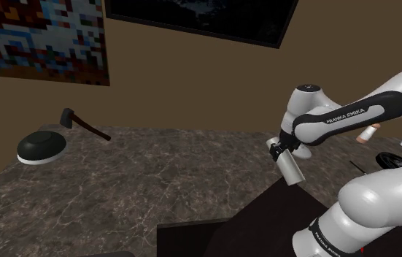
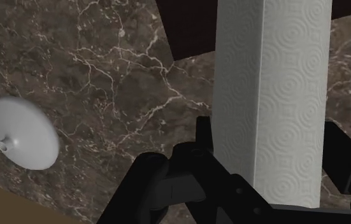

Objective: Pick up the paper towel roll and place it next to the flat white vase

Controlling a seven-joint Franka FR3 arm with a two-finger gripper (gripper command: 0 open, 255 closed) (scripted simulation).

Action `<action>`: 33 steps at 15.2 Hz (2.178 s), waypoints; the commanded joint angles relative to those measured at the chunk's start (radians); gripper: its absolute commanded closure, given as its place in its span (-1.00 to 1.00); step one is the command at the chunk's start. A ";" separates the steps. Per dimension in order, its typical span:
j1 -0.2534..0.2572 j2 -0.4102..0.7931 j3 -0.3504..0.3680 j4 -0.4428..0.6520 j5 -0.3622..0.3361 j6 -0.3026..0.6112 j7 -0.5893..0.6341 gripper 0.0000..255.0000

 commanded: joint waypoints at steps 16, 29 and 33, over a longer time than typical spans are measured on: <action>-0.260 0.202 -0.385 0.184 -0.147 0.151 -0.502 1.00; -0.290 0.557 -0.586 0.523 0.288 0.214 -1.097 1.00; -0.319 0.618 -0.562 0.537 0.361 0.253 -1.155 1.00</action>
